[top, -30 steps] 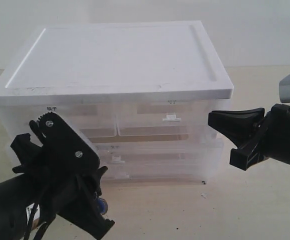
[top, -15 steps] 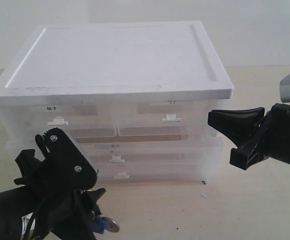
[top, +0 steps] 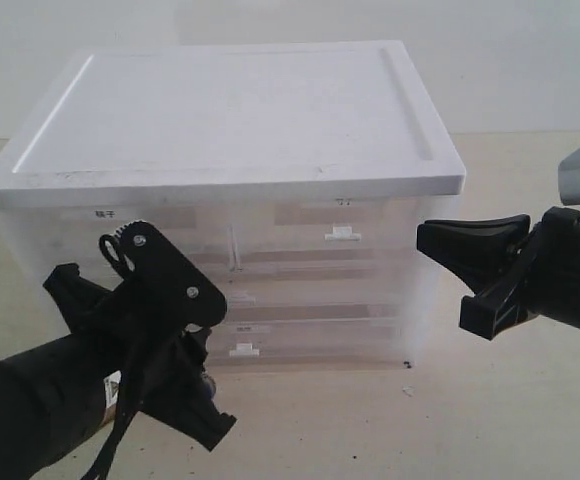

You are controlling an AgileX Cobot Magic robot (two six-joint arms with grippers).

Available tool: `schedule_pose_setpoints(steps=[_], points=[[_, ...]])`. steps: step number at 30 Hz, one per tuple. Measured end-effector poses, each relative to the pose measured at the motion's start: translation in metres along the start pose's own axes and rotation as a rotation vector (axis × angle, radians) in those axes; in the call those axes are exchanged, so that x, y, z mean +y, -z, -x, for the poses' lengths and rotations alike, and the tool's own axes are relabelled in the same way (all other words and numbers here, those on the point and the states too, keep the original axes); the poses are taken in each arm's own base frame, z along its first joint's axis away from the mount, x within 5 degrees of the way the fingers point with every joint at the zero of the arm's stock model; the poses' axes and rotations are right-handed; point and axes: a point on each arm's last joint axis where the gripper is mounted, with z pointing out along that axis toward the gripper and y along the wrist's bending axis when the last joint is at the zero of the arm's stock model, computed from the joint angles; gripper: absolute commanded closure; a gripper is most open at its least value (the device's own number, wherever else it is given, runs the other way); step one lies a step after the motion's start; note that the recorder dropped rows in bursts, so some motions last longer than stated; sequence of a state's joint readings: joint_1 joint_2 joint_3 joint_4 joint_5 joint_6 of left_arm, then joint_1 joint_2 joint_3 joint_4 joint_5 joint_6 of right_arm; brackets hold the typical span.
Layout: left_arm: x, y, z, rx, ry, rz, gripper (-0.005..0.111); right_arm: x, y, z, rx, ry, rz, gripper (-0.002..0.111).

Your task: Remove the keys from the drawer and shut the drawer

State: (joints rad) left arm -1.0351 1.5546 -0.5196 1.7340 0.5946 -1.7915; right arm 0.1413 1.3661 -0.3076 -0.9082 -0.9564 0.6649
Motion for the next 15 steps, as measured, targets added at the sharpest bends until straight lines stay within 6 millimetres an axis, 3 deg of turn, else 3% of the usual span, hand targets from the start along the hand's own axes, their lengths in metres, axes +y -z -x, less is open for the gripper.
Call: schedule_pose_setpoints(steps=[9,15], points=[[0.000,-0.008,0.003,0.024,0.013,-0.038,0.102,0.000,0.000,0.000,-0.001,-0.001,-0.001,0.108],[-0.016,-0.007,-0.001,0.058,-0.022,-0.208,0.102,0.000,0.000,0.000,-0.001,-0.001,-0.001,0.108]])
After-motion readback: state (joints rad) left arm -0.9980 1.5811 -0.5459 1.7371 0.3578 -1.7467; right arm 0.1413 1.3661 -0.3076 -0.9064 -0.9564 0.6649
